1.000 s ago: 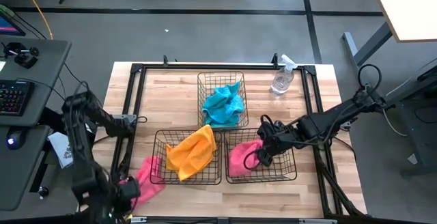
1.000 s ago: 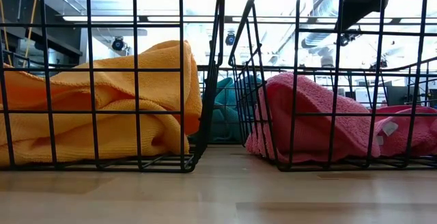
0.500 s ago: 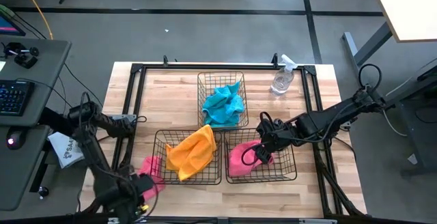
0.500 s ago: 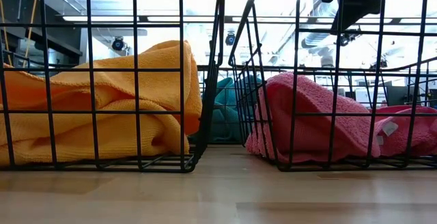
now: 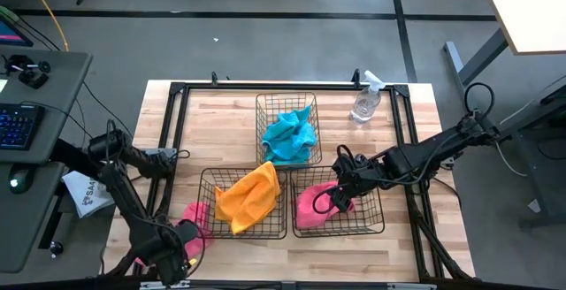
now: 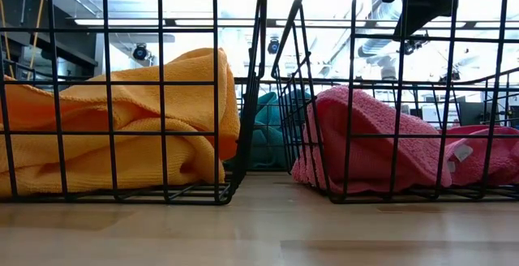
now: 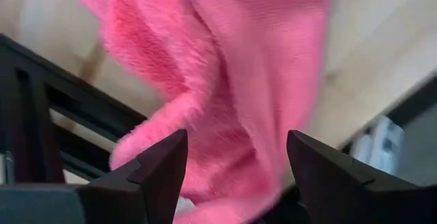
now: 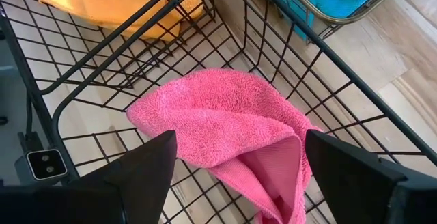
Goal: Sort microfiber towel by color & place in baskets
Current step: Put the pink towel into the bottom right basket
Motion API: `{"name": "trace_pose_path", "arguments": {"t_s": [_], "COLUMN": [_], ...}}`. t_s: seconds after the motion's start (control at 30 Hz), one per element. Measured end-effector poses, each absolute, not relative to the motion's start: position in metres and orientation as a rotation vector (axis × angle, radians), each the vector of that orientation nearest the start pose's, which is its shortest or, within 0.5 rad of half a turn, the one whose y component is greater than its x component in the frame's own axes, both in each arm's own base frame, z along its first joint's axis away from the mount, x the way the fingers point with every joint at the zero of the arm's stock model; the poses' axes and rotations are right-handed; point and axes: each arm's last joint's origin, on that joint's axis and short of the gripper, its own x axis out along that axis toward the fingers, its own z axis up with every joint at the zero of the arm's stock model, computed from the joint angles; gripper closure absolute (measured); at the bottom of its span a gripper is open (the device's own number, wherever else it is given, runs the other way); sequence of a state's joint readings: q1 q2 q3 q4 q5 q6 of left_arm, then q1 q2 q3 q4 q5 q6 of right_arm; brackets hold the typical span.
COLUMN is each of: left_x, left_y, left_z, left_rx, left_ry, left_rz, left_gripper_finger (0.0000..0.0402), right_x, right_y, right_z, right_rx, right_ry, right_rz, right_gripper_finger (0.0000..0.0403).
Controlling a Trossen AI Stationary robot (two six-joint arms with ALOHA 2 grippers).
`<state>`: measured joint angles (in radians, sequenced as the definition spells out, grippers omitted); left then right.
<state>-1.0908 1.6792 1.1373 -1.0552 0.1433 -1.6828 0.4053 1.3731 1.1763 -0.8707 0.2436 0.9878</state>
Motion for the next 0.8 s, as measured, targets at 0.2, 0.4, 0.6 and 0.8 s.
{"name": "trace_pose_path", "arguments": {"t_s": [0.2, 0.4, 0.6, 0.8], "left_x": [0.129, 0.129, 0.129, 0.132], "left_y": [-0.249, -0.246, -0.246, -0.253], "left_z": [0.184, 0.182, 0.182, 0.188], "left_rx": [-0.422, -0.383, -0.369, -0.360], "left_ry": [1.651, 1.619, 1.624, 1.649], "left_rz": [0.465, 0.459, 0.448, 0.363], "left_gripper_finger": [0.0163, 0.0163, 0.0221, 0.0382], "right_x": [0.248, 0.248, 0.248, 0.247], "right_y": [0.099, 0.099, 0.099, 0.099], "right_z": [0.289, 0.289, 0.289, 0.289], "right_rx": [0.559, 0.563, 0.562, 0.560], "right_ry": [0.970, 0.972, 0.973, 0.974], "right_rz": [-0.354, -0.352, -0.352, -0.351], "right_gripper_finger": [0.0084, 0.0084, 0.0084, 0.0084]}}
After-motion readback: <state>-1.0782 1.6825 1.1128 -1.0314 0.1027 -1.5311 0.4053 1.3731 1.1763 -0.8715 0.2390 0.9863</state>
